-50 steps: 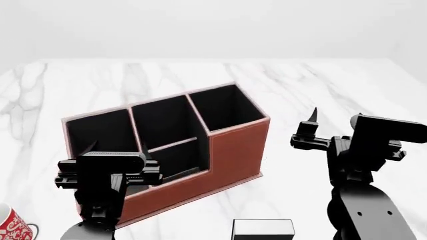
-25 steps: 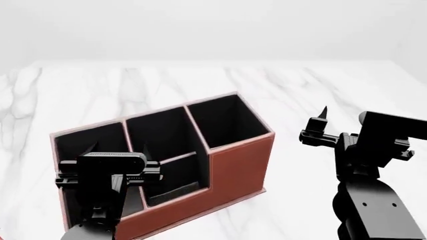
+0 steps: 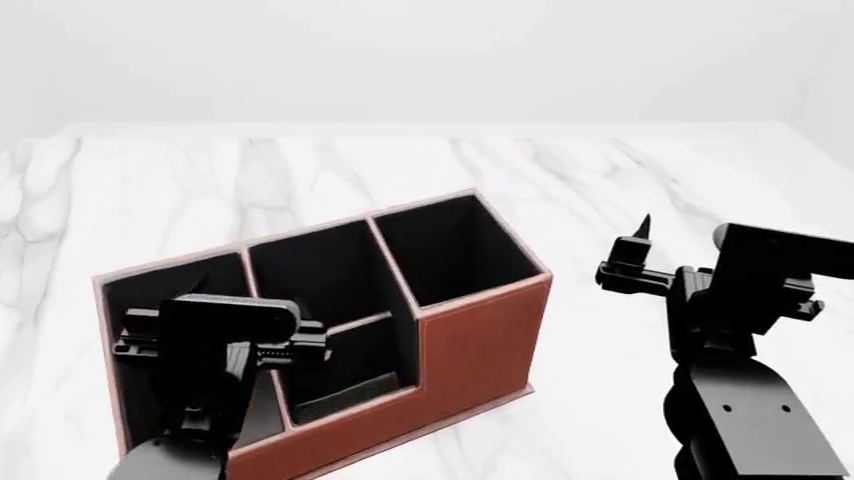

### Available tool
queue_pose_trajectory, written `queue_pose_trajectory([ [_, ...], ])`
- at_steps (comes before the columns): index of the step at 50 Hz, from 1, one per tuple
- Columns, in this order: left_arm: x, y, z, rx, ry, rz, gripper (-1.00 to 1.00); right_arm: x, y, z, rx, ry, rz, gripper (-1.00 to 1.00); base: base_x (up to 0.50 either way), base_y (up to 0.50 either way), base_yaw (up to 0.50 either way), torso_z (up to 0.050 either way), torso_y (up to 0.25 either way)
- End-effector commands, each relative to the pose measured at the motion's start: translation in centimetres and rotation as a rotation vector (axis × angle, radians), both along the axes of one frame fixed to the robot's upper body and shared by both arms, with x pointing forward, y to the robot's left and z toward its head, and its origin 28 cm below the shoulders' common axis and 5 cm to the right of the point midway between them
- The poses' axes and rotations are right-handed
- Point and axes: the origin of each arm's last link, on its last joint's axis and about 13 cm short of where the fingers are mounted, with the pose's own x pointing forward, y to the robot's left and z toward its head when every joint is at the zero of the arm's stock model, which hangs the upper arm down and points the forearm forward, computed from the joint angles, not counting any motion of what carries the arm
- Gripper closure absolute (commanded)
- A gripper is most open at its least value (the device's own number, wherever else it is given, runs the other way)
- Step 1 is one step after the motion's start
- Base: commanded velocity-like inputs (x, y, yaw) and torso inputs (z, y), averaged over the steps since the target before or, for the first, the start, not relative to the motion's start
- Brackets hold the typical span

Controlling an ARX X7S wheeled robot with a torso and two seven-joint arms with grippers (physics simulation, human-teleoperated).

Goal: Pick up the book and place it in the left compartment of the caddy.

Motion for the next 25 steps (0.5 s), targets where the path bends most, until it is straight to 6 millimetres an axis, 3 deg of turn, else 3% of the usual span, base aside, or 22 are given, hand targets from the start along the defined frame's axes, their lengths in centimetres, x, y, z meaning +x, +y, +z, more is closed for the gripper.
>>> queue_pose_trajectory([
  [1, -1.3, 0.2, 3.8, 0.071, 0.064, -0.232, -1.0, 0.1, 0.1, 0.0, -0.005, 0.006, 0.013, -1.0, 0.0, 0.0, 0.0, 0.0, 0.0],
  [4, -1.7, 0.8, 6.1, 0.041, 0.16, -0.446, -1.0, 0.1, 0.2, -0.1, -0.01, 0.006, 0.018, -1.0, 0.0, 0.0, 0.0, 0.0, 0.0],
  [9, -1.9, 1.8, 8.5, 0.036, 0.223, -0.57, -1.0, 0.3, 0.2, -0.1, -0.006, 0.008, 0.017, -1.0, 0.0, 0.0, 0.0, 0.0, 0.0],
  [14, -2.4, 1.8, 9.8, 0.148, 0.236, -0.678, -1.0, 0.3, 0.2, -0.1, -0.012, 0.007, 0.021, -1.0, 0.0, 0.0, 0.0, 0.0, 0.0],
  [25, -2.8, 2.2, 11.6, 0.162, 0.404, -0.988, -1.0, 0.5, 0.2, 0.1, -0.014, 0.01, 0.019, -1.0, 0.0, 0.0, 0.0, 0.0, 0.0],
])
